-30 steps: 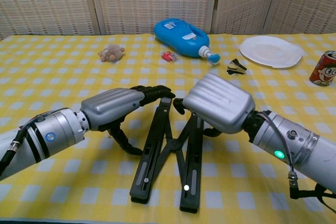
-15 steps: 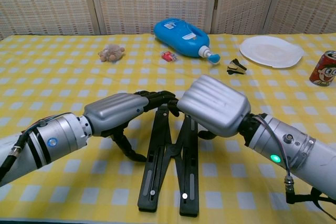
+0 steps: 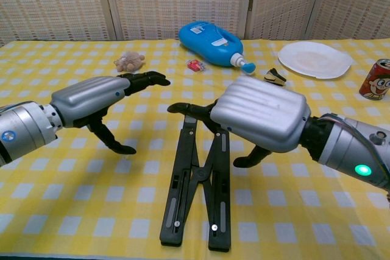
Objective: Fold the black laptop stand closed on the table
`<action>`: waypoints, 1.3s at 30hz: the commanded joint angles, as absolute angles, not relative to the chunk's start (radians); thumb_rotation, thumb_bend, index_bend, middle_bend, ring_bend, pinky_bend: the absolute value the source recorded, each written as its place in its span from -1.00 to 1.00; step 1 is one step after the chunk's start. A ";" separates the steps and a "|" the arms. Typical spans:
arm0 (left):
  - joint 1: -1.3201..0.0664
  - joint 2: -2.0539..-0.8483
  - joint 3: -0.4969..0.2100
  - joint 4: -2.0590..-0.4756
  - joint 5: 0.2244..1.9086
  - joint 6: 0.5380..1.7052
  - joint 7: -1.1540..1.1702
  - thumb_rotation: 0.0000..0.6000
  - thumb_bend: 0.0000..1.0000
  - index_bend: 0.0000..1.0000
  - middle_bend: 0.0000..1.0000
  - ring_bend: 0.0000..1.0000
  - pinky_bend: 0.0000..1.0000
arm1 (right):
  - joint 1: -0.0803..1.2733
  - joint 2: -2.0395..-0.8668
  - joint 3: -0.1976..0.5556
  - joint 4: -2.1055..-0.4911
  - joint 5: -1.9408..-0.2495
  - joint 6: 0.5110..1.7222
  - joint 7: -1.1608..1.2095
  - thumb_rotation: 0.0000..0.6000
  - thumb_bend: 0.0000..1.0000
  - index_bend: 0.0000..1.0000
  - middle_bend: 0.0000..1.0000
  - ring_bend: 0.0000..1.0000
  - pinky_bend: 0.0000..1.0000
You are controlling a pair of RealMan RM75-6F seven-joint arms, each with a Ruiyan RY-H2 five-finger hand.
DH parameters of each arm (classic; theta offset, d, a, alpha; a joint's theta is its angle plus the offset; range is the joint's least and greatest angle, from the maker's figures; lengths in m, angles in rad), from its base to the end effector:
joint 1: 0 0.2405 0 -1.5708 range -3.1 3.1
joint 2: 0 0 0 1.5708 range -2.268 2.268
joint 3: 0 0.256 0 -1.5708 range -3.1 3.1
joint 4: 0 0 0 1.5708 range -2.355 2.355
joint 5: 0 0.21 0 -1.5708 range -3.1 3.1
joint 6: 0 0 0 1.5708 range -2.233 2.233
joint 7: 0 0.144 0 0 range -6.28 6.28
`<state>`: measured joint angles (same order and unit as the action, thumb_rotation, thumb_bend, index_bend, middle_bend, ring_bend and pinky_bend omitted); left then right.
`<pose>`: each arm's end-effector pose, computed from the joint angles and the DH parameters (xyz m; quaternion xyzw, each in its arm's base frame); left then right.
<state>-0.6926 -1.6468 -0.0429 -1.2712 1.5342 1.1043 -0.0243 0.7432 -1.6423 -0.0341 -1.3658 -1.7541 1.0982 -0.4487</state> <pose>-0.1581 0.3125 -0.0401 -0.7673 -0.3280 -0.4481 0.3206 -0.1188 -0.2676 -0.0581 0.8652 -0.0501 0.3968 0.3023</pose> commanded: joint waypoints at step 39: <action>-0.626 -1.572 -0.056 -1.290 1.508 1.139 -0.109 1.00 -0.91 -1.00 -1.00 -1.00 -1.00 | 1.008 -1.578 0.014 -1.509 -1.476 0.575 -0.683 1.00 -0.58 -0.53 -0.37 -0.66 -0.71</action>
